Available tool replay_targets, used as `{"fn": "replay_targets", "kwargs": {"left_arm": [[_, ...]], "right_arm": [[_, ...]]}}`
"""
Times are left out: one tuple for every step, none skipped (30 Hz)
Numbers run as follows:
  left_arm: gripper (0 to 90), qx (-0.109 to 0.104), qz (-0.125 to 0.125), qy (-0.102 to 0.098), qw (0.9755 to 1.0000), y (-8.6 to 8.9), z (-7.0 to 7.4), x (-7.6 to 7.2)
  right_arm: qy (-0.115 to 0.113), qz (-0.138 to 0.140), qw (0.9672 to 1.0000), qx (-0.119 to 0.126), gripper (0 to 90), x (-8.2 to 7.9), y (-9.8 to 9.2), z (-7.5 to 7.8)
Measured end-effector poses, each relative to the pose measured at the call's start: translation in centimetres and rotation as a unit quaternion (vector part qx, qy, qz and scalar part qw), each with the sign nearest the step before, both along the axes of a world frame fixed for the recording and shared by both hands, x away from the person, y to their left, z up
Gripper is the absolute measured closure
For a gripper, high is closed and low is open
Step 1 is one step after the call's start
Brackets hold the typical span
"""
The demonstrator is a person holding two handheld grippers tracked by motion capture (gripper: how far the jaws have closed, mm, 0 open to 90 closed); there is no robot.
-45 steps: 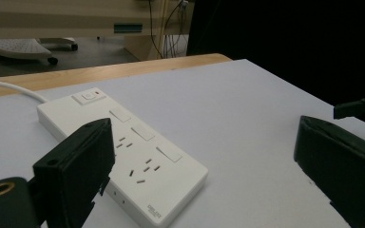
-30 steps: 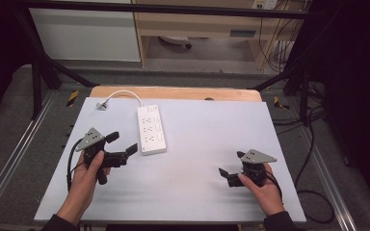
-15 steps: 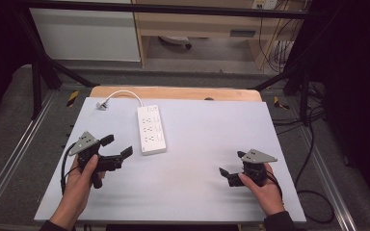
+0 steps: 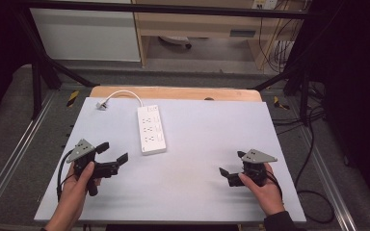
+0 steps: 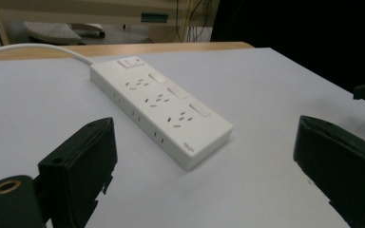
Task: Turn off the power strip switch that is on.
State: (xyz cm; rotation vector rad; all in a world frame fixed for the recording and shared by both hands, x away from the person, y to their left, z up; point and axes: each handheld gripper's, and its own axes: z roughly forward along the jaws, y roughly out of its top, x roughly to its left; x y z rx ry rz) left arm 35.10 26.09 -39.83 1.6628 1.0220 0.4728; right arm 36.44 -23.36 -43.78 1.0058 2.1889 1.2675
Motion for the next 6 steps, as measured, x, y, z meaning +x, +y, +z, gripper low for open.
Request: {"fn": "replay_targets", "kwargs": {"left_arm": [[7.3,0.006,0.003,0.003,1.0,0.03,-0.2,-0.11],[7.3,0.011,0.006,0.007,0.9999,0.07,-0.42,-0.21],[7.3,0.017,0.009,0.013,0.9997,0.13,-0.64,-0.33],[7.3,0.023,0.014,0.018,0.9995,0.17,-0.86,-0.46],[7.5,0.029,0.017,0.02,0.9992,0.19,-1.04,-0.58],[7.9,0.033,0.017,0.021,0.9991,0.23,-1.2,-0.67]], "right_arm": [[0.001,0.0,1.0,0.0,4.4,0.01,0.0,0.0],[0.0,0.0,1.0,0.0,4.4,0.02,-0.01,-0.01],[0.0,-0.001,1.0,0.001,4.4,0.01,0.0,0.0],[0.001,-0.002,1.0,0.001,4.3,0.02,0.0,-0.01],[0.002,-0.003,1.0,0.001,4.1,0.04,0.0,-0.03],[0.001,-0.004,1.0,-0.002,3.8,0.12,0.0,-0.08]]}}
